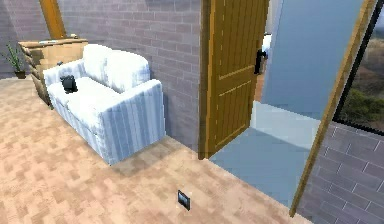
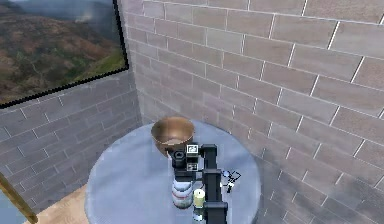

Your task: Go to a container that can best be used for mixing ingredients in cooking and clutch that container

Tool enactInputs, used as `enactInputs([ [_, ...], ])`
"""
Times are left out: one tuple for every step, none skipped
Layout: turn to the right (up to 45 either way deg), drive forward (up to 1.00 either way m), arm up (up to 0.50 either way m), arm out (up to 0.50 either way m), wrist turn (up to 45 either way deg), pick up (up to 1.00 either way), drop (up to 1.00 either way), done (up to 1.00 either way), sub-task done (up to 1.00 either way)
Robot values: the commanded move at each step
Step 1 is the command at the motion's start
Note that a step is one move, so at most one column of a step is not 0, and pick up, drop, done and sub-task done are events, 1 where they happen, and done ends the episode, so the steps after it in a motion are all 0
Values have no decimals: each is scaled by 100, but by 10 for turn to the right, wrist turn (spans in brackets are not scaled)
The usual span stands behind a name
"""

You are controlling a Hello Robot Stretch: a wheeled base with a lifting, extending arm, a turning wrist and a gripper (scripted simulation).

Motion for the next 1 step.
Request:
enactInputs([
  [0, 0, 0, 0, 0, 100, 0, 0, 0],
])
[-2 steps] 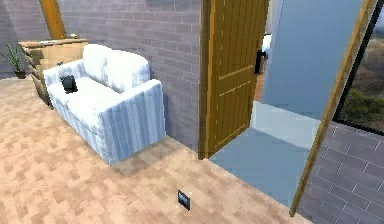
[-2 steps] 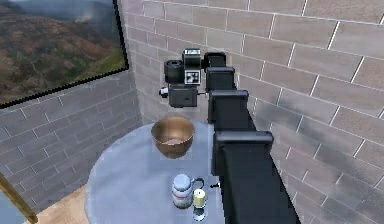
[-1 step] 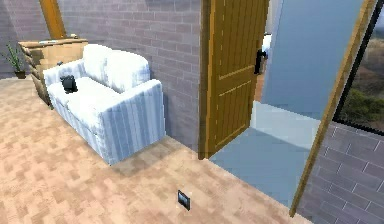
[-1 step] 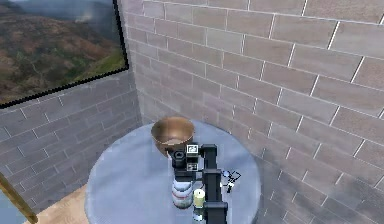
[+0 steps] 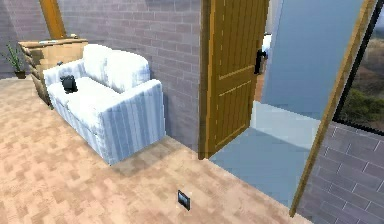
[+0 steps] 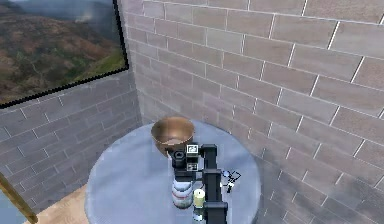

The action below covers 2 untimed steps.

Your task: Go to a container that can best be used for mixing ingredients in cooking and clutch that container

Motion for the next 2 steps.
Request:
enactInputs([
  [0, 0, 10, 0, 0, 0, 0, 0, 0],
  [0, 0, 0, 0, 0, 0, 0, 100, 0],
])
